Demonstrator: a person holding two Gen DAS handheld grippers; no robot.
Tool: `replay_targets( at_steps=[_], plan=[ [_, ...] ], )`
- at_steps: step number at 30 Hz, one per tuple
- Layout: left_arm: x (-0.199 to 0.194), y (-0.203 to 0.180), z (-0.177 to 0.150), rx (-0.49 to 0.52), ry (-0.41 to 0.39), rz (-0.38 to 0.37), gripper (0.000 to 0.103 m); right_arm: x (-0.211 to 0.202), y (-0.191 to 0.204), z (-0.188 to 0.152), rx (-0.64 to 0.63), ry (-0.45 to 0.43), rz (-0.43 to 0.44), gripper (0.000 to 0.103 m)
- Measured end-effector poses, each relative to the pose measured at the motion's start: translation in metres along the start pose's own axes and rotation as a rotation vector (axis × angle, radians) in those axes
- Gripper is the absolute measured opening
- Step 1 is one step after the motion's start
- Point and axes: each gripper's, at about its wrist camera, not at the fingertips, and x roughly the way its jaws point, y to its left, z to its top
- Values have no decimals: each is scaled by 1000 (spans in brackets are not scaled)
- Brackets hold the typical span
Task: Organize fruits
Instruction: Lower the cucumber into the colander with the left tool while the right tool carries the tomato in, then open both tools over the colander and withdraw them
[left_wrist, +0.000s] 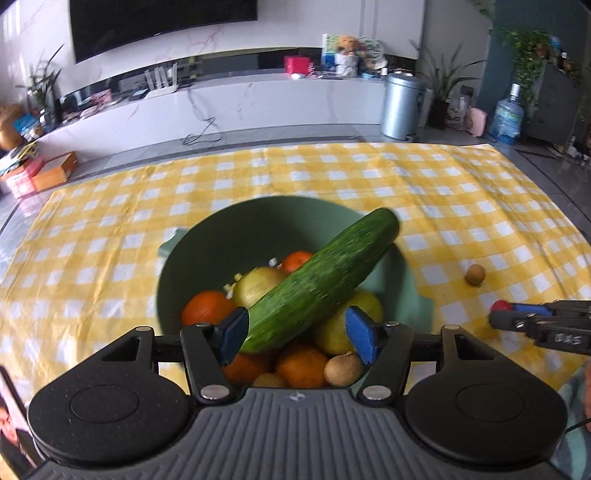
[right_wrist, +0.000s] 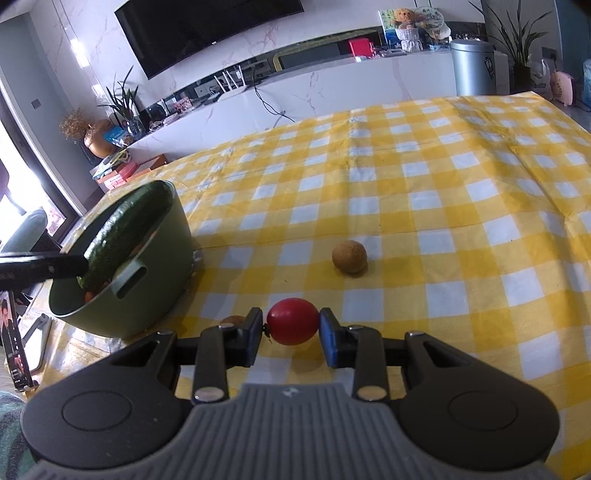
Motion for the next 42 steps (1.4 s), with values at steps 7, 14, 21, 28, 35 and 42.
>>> replay_targets(
  at_steps=[7,14,21,28,35,42],
  plan=[
    [8,20,-11,-129,33,-49,66,-21,21,7,-51,-58,57,30],
    [-20,30,-17,-244,-53,-30,66,-32,71,24,-153,-105,176,30],
    [-25,55,-32,-433,-164,-47,66,-6,131,25,-276,-61,247,30],
    [-22,66,-38,-474,-188,-82,64,35,167,16,-357,20,217,30],
    [-22,66,-42,-466,-201,-101,64,55,175,13,-376,68,204,31],
    [-22,65,-43,-454,-204,-105,64,54,179,12,-383,62,199,35]
  ],
)
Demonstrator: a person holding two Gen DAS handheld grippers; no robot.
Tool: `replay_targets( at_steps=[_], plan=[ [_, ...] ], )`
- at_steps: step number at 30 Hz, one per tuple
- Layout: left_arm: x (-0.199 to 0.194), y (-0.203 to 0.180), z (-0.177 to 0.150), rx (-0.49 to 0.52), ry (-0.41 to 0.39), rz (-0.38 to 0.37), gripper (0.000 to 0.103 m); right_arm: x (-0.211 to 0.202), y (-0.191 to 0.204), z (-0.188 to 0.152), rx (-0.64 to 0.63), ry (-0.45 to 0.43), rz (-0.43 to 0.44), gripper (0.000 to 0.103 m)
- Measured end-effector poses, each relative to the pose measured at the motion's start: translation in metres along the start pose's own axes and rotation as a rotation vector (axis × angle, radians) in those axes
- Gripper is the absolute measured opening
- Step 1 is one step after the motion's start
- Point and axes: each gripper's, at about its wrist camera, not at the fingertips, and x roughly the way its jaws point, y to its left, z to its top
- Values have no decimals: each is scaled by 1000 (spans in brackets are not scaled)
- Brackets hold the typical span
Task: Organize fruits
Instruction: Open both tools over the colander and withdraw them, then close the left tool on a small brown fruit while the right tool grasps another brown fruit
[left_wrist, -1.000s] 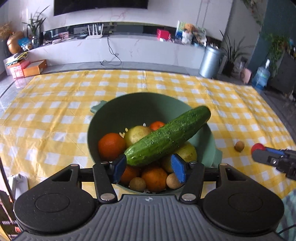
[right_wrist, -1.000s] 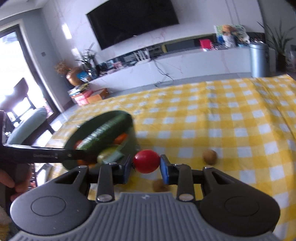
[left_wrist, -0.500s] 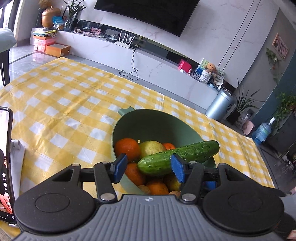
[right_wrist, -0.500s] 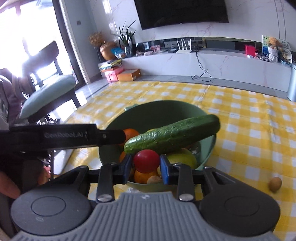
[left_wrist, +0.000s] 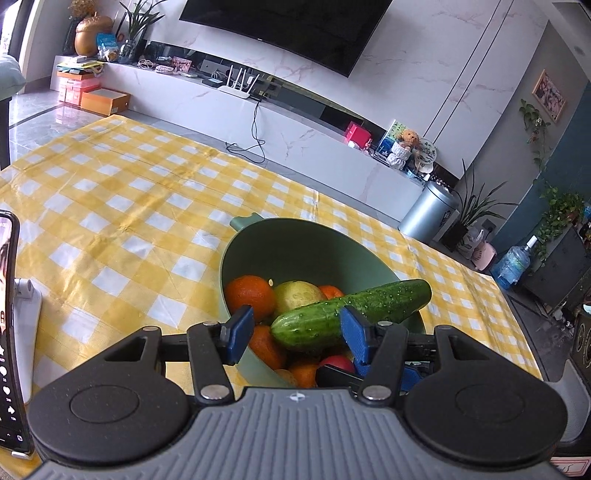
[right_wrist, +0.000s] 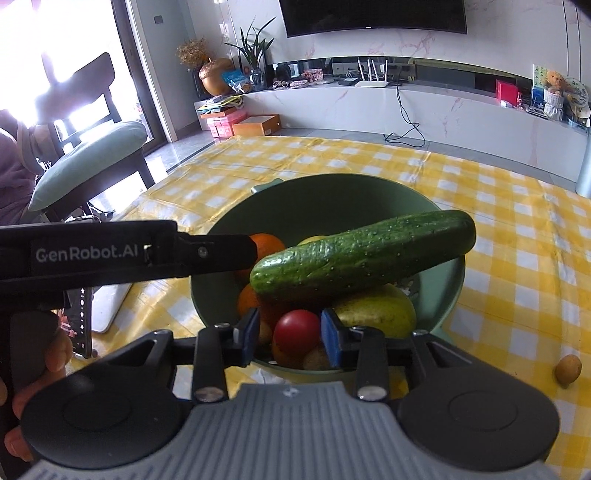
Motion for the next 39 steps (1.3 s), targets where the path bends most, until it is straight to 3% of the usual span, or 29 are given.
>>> replay_targets(
  at_steps=[15,24,33,39],
  plan=[
    [-20,-30,6,73,-38,22,64,-53,-7,0,17,-94,-37,60],
    [-23,-77,-11,169,45,-26,64,-100,-39,-14,32,-93,-144,69],
    [-9,-137,-38,328,134,-118,64,-127,-99,-41,16,-16,-199,82],
    [12,-165,-62,418,215,-155,59,-131,-138,-58,16,21,-249,78]
  ],
)
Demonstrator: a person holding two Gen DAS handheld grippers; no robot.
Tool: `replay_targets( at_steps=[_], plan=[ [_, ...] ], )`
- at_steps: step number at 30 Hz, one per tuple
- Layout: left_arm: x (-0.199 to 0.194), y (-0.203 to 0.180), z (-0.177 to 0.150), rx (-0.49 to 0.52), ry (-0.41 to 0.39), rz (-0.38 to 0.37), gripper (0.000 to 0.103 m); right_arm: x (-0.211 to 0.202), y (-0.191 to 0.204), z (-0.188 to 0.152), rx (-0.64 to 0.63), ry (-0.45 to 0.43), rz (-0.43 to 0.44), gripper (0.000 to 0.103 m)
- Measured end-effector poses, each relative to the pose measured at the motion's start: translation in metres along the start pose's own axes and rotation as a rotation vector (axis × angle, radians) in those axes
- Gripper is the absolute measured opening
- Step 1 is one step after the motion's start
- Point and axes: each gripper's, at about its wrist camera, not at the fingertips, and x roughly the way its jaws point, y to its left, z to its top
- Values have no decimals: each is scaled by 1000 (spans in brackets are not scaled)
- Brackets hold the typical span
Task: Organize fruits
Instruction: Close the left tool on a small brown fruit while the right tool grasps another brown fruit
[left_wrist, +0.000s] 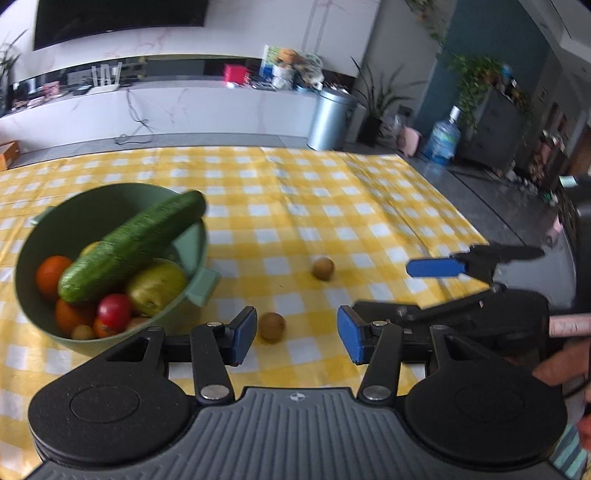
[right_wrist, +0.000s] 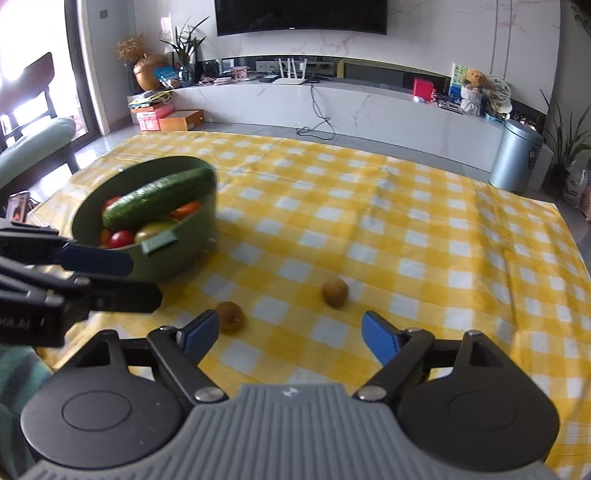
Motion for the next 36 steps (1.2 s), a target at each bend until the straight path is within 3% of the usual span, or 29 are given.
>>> replay_targets(
  at_steps=[7,12,14,16,18,26,30,36],
  plan=[
    [34,-7,-15,4,82,36,56,20,-32,-8,132,20,-16,70],
    [53,-3,-19,-40,101,103,55,40,-31,-4,148,43,47,66],
    [56,1,-20,-60,100,128,55,49,-30,-2,145,60,40,63],
    [60,4,-21,-75,90,148,55,58,-30,-1,158,85,31,51],
    [63,6,-22,-82,87,157,55,66,-34,1,188,90,9,50],
    [72,12,-25,-93,71,151,55,83,-27,11,137,19,-68,49],
    [74,13,-26,-92,53,132,45,89,-25,12,129,8,-78,46],
    [78,13,-26,-98,30,107,40,91,-32,10,165,8,-85,41]
  ],
)
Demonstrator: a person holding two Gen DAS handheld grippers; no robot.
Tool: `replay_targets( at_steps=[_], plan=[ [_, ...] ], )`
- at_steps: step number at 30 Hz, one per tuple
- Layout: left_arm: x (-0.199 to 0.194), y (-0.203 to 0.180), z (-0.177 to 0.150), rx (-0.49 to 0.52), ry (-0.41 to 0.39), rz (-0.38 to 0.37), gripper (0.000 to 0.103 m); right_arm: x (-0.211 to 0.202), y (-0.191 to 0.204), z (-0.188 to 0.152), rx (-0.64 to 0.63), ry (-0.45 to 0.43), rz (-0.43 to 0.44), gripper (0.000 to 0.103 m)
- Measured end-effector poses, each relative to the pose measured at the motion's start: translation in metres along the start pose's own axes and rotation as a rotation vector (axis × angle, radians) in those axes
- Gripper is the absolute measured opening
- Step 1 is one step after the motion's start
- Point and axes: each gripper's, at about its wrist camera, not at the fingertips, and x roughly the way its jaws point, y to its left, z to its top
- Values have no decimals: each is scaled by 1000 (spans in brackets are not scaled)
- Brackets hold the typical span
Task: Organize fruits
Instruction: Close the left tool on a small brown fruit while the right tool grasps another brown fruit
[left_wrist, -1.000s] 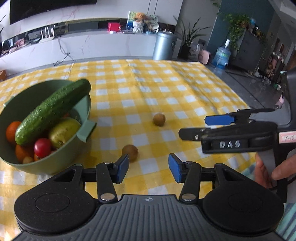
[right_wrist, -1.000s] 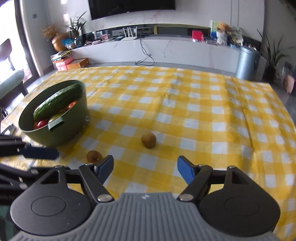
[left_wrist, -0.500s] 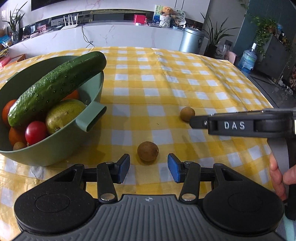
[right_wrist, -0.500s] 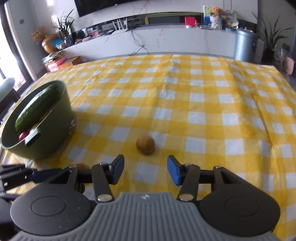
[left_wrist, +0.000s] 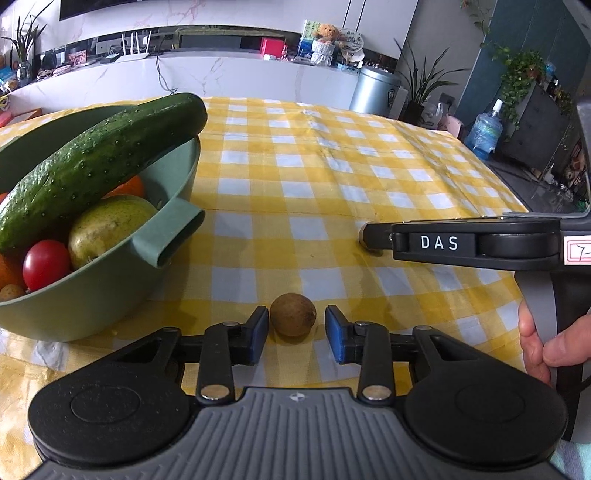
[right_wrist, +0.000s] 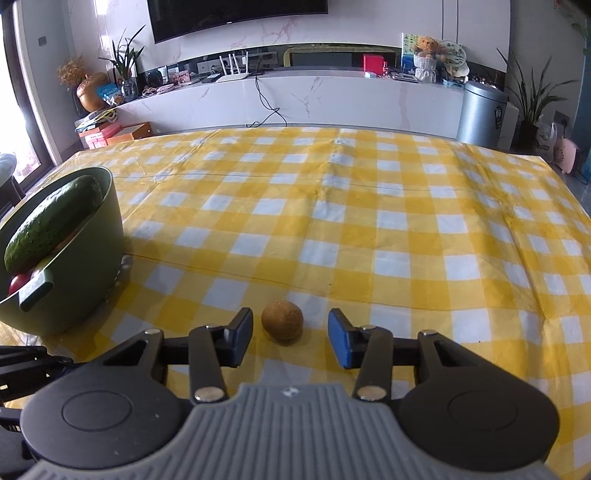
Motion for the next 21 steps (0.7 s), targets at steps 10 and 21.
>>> replay_targets(
  at_steps=[10,21],
  plan=[
    [2,-1,1,7,-9,-8,33,8,2,-1,-12,15,4,32],
    [3,0,1,-3,-8,-18,31,12,5,-1,-19,19,24,23]
  ],
)
